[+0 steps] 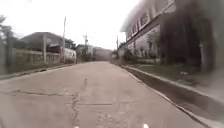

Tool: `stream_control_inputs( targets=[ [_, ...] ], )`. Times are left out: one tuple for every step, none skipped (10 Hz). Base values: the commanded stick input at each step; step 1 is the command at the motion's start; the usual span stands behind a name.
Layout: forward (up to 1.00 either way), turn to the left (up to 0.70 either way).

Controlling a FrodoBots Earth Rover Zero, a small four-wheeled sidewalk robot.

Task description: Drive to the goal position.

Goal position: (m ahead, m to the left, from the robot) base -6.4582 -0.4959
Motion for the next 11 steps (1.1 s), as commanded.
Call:
stream_control_inputs(
  targets=[
    [0.85,0.03],
    [0.85,0.02],
    [0.85,0.02],
    [0.85,0.02],
    [0.85,0.04],
    [0.85,0.07],
    [0.85,0.10],
    [0.85,0.13],
    [0.85,0.15],
    [0.85,0.12],
    [0.85,0.05]
  ],
)
